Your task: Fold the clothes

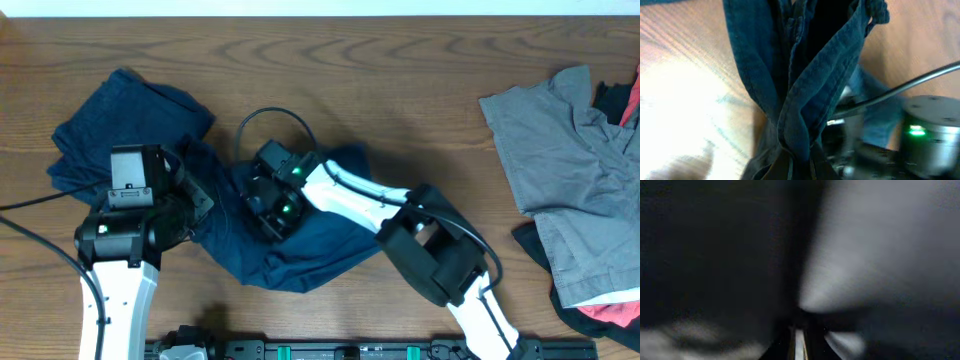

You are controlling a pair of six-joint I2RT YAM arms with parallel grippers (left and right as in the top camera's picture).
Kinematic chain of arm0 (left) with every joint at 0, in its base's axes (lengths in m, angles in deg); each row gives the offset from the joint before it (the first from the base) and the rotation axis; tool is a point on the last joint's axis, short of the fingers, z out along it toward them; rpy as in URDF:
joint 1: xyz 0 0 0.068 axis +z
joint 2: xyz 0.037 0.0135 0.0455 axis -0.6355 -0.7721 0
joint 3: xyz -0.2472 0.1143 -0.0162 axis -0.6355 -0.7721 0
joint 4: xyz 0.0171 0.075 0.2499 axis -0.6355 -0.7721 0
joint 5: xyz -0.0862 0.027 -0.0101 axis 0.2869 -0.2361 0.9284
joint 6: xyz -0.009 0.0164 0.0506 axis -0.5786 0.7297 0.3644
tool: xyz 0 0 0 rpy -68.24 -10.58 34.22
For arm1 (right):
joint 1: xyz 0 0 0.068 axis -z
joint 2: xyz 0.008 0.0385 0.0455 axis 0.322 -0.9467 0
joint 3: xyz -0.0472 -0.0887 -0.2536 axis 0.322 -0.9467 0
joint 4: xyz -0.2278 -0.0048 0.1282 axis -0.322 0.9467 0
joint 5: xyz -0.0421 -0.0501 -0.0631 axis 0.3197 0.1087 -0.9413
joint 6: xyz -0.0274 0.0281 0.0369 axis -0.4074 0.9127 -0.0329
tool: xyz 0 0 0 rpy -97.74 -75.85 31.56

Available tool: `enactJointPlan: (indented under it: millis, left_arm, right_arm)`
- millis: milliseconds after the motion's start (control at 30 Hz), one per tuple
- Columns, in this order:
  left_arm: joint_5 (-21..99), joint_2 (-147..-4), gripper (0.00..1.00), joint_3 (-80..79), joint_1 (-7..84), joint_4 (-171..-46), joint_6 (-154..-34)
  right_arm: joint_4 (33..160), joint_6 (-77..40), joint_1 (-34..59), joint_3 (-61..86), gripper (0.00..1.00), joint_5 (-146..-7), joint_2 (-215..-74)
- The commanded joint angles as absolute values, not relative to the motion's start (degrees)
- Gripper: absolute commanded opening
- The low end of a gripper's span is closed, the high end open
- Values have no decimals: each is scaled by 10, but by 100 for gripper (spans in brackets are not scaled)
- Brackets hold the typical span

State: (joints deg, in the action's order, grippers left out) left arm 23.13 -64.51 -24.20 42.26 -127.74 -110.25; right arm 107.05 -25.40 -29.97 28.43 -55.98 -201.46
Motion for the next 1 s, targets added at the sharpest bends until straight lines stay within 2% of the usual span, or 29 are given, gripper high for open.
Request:
enactJointPlan:
  millis: [0,133,333,600,767,967]
  left_arm:
    - [234,-653,6,-225,423,-1280,-1075]
    - [238,-655,6,-225,423,-1280,-1067]
    - [238,-655,6,-225,423,-1276,-1067]
    - [246,-655,6,-225,423,-1261,-1056]
    - [302,-655,6,-225,421,-1245,-1047]
    - [362,-656,6,-225,367,-1213,-1054]
  right_arm:
    - [1109,-199,-230,283,8,-699,-1966]
    - [1182,-247,-162,283,15,-738,-1921]
    - [1276,-293,-88,261,14,-836,-1919]
    - [1220,-293,-60,170,12,-833,-1919]
    - [1196,-290,-64,137,12,-832,-1919]
    - [1173,-279,-73,124,11,-790,-1919]
